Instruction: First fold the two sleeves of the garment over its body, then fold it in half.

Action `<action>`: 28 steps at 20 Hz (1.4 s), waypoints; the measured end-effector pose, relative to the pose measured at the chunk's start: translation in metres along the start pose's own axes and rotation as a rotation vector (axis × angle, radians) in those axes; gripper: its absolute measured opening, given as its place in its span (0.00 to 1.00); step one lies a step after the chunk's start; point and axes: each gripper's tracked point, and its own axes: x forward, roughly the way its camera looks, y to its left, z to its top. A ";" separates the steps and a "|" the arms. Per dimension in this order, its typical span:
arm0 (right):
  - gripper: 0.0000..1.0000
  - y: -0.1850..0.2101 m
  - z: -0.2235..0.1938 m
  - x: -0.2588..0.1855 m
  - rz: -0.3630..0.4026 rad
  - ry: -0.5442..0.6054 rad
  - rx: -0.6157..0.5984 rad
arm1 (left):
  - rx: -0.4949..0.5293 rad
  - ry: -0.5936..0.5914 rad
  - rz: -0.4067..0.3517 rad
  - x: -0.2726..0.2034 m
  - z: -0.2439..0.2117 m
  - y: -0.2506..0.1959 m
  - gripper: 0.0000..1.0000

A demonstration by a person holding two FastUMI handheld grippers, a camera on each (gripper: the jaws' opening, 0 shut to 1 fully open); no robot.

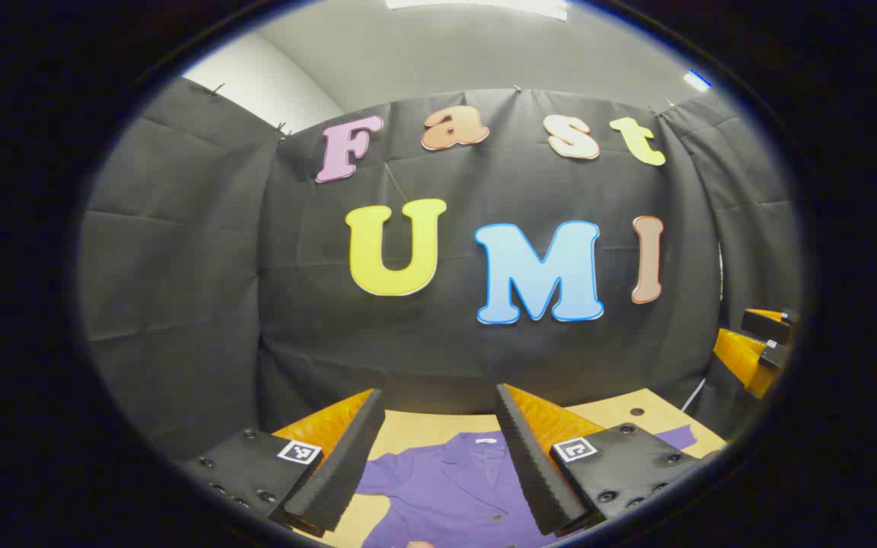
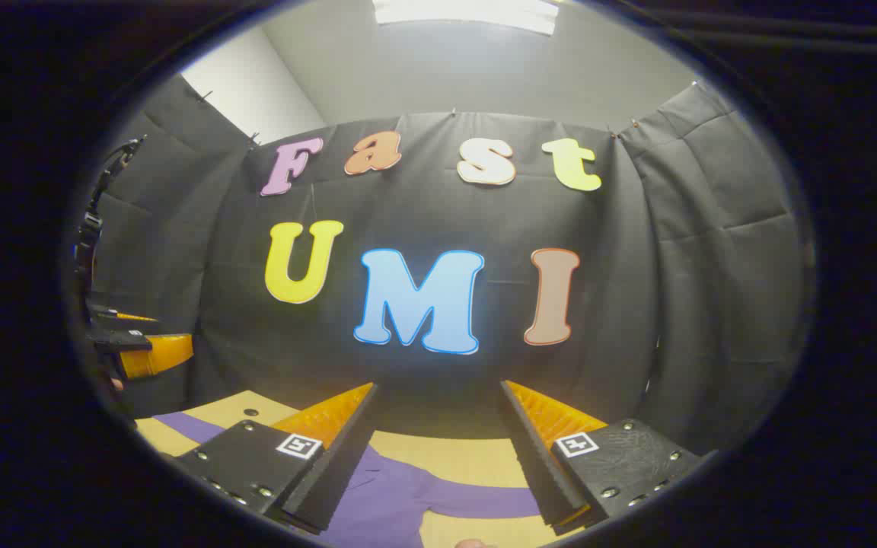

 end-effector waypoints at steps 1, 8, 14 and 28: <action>0.95 -0.005 0.002 -0.002 -0.021 -0.007 0.006 | 0.008 -0.005 -0.012 0.004 0.003 -0.003 0.94; 0.96 -0.013 -0.011 -0.005 -0.116 0.025 0.013 | 0.027 -0.018 -0.065 0.022 0.013 0.006 0.94; 0.96 -0.025 -0.018 -0.016 -0.174 0.042 0.001 | 0.012 -0.008 -0.103 0.028 0.008 0.002 0.94; 0.96 -0.129 -0.123 0.005 -0.369 0.309 -0.051 | 0.032 0.004 -0.039 0.019 0.002 0.046 0.94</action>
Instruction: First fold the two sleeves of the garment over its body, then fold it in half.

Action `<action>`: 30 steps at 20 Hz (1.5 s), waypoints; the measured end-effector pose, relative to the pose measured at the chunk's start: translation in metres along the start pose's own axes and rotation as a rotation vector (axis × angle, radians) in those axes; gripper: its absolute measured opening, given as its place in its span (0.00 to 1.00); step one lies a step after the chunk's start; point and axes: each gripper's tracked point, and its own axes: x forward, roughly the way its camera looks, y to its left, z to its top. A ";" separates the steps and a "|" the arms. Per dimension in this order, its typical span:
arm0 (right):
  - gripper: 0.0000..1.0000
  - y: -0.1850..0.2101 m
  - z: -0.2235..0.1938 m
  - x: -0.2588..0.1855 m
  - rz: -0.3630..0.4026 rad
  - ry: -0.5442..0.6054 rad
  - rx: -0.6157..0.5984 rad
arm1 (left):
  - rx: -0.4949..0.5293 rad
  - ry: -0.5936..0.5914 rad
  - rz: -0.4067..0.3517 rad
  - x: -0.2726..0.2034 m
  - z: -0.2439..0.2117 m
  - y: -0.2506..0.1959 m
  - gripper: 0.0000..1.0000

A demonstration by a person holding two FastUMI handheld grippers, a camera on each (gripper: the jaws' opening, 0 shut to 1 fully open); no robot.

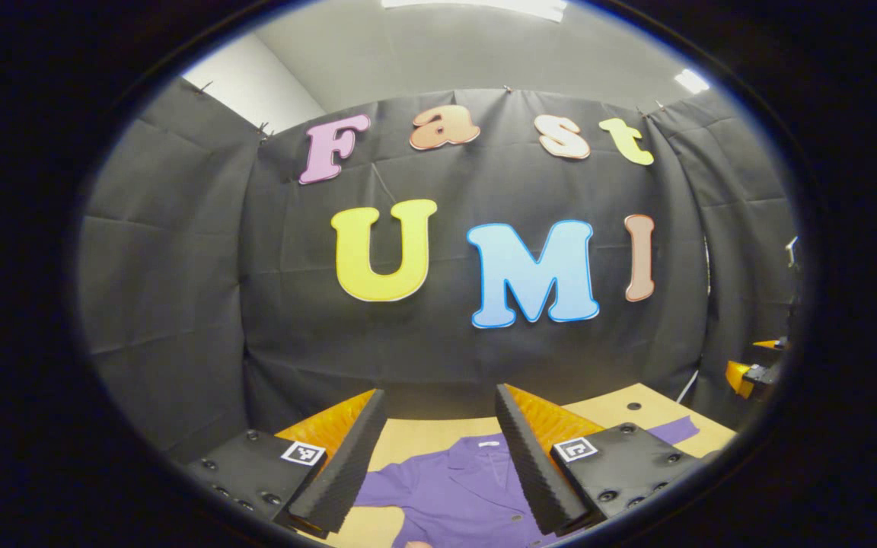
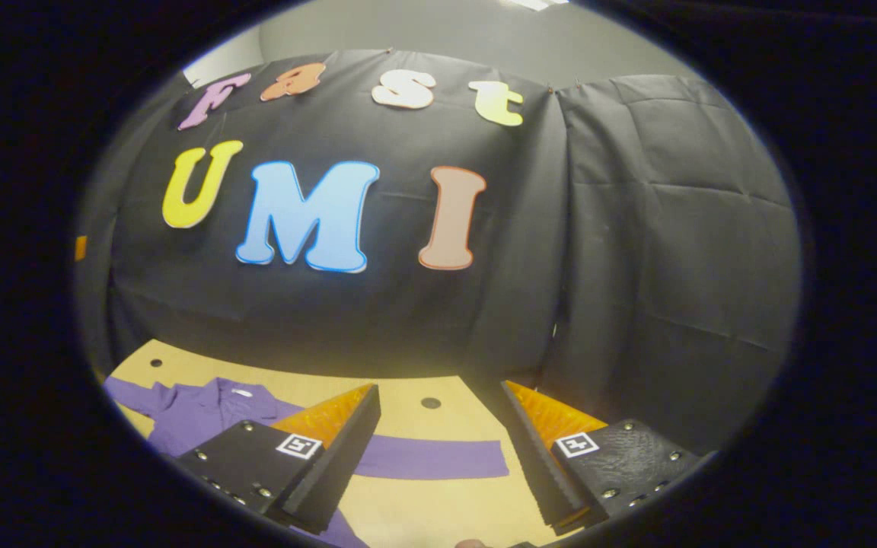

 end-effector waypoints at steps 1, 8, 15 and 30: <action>0.96 -0.009 -0.011 0.012 -0.018 0.037 -0.001 | 0.002 -0.002 0.012 -0.001 0.001 0.004 0.94; 0.96 -0.031 -0.097 0.082 -0.009 0.268 0.038 | 0.016 0.024 0.089 -0.015 -0.005 0.034 0.94; 0.96 -0.047 -0.191 0.147 -0.009 0.522 0.044 | 0.029 0.045 0.180 -0.024 -0.005 0.049 0.94; 0.96 -0.049 -0.313 0.199 -0.026 0.812 0.095 | 0.030 0.107 0.260 -0.018 -0.018 0.052 0.94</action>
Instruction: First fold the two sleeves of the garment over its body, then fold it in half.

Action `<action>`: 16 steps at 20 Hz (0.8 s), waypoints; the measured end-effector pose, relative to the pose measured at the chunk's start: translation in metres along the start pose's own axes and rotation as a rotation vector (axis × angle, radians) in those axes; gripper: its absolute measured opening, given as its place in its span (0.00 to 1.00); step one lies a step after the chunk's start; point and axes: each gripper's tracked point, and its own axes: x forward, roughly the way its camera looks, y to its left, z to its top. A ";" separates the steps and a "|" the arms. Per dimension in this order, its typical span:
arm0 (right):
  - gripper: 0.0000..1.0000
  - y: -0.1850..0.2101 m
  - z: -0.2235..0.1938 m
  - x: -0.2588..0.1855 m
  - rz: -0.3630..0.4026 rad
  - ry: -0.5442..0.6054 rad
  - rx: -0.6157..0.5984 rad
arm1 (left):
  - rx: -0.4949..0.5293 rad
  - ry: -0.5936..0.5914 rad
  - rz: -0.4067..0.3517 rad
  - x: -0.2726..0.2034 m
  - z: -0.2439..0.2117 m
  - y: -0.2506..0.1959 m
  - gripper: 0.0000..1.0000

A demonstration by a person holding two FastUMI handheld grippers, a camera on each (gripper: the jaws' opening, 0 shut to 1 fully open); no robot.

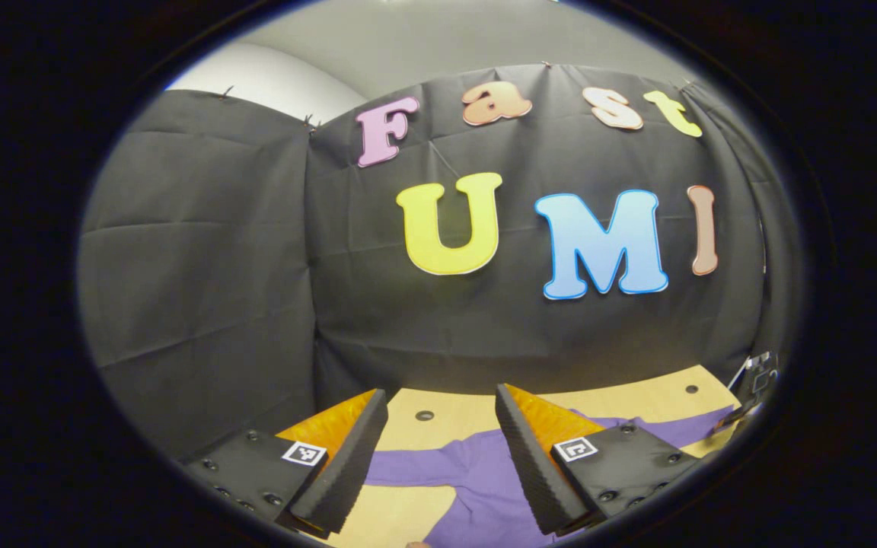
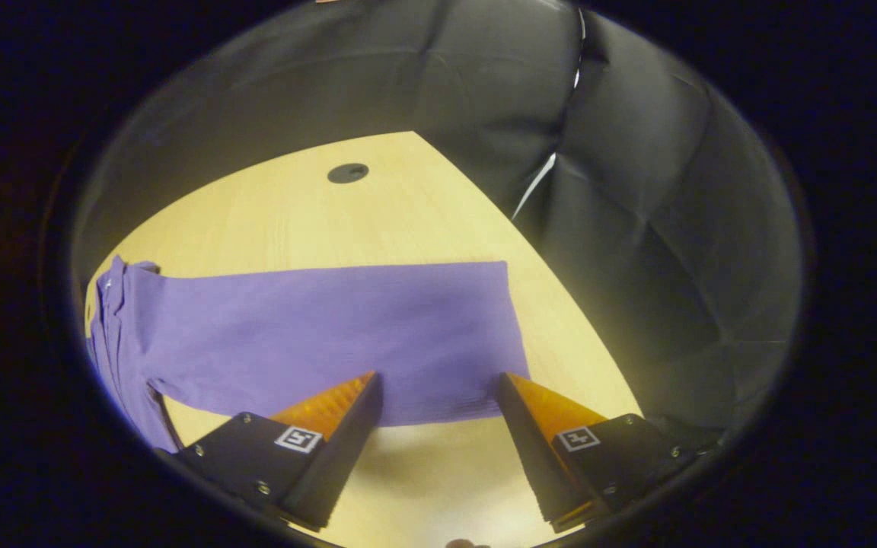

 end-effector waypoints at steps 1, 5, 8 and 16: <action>0.95 -0.001 -0.004 -0.003 0.005 0.021 0.010 | -0.001 0.001 0.000 0.000 0.000 0.001 0.94; 0.94 -0.005 -0.001 -0.010 0.034 0.014 0.090 | -0.019 0.005 0.004 -0.002 -0.003 0.006 0.94; 0.85 0.004 -0.004 -0.008 0.059 0.015 0.064 | -0.025 0.010 0.022 -0.008 -0.007 0.015 0.94; 0.13 0.012 -0.001 -0.006 0.078 0.048 0.144 | -0.025 0.029 0.064 -0.016 -0.015 0.032 0.94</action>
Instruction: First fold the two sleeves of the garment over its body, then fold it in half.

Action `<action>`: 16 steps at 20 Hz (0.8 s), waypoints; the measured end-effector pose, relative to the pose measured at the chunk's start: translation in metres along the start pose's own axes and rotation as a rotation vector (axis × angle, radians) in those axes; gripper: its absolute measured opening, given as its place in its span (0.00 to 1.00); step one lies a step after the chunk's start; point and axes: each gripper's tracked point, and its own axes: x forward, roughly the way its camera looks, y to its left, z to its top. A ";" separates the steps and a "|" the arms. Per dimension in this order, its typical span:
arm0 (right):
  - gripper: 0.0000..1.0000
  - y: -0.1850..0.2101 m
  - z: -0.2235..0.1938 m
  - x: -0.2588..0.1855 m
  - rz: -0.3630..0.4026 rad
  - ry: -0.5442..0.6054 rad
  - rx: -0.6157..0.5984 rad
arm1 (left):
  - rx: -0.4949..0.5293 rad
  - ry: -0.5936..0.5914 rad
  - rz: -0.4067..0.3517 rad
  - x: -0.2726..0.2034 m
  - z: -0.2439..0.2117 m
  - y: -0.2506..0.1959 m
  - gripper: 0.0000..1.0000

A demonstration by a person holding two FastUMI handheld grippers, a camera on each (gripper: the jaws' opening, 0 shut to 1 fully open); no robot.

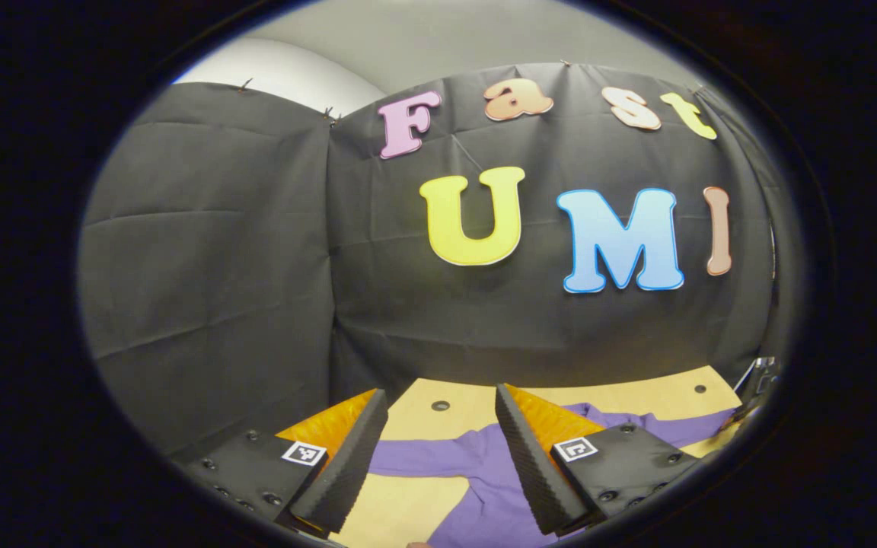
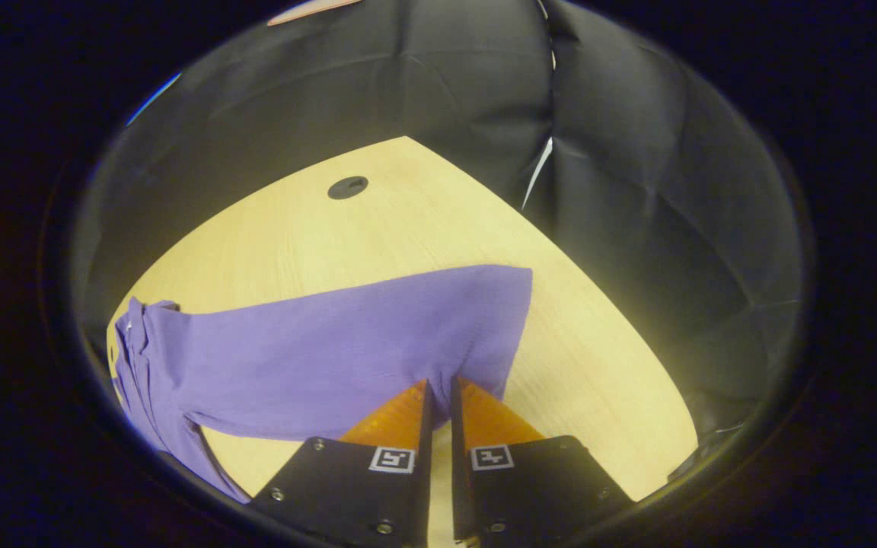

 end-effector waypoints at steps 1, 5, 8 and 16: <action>0.12 0.000 0.000 -0.001 -0.004 0.008 0.008 | 0.003 0.001 0.003 0.000 0.000 0.000 0.94; 0.04 0.002 0.002 -0.004 -0.021 0.016 0.034 | 0.015 0.007 -0.005 -0.001 -0.002 -0.005 0.94; 0.00 0.009 0.006 -0.007 -0.023 -0.001 0.052 | 0.031 0.003 -0.021 0.001 0.001 -0.012 0.94; 0.00 0.110 0.054 -0.068 0.125 -0.166 -0.057 | 0.013 -0.009 -0.091 0.004 -0.001 -0.021 0.94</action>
